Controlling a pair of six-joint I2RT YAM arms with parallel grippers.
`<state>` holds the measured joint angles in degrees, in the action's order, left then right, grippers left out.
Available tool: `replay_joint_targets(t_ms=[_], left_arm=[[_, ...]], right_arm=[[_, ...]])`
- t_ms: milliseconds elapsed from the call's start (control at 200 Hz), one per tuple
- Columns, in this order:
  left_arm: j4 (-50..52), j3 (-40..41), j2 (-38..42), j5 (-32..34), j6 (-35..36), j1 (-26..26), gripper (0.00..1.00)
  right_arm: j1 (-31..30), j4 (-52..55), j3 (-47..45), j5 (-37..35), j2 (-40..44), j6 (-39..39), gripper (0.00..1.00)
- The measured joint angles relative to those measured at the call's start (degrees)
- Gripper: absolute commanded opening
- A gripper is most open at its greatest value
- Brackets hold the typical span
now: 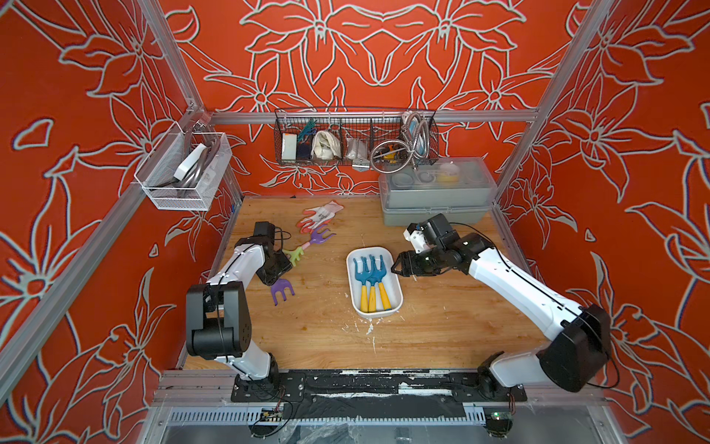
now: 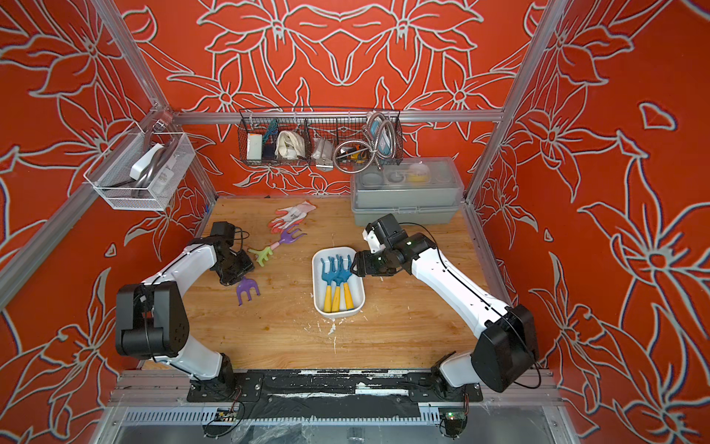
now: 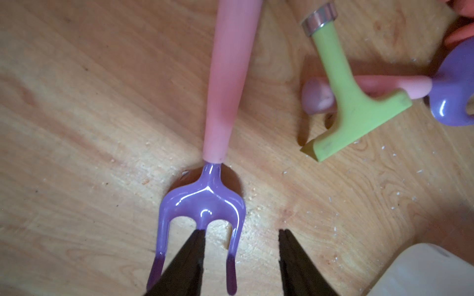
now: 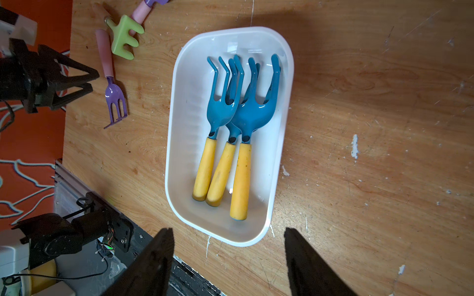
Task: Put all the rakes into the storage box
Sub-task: Pick up the rake at the center of the board.
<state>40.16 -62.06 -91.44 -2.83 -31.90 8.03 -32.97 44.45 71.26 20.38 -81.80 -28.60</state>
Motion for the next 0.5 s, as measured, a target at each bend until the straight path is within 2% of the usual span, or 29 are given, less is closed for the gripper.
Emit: replay_joint_targets(t_ms=[500], left_arm=[[0.6,-4.3,-8.3,2.3,4.7,2.3,0.46]], right_arm=[[0.0,-0.1,3.5,2.1,-7.2,0.8,0.67]])
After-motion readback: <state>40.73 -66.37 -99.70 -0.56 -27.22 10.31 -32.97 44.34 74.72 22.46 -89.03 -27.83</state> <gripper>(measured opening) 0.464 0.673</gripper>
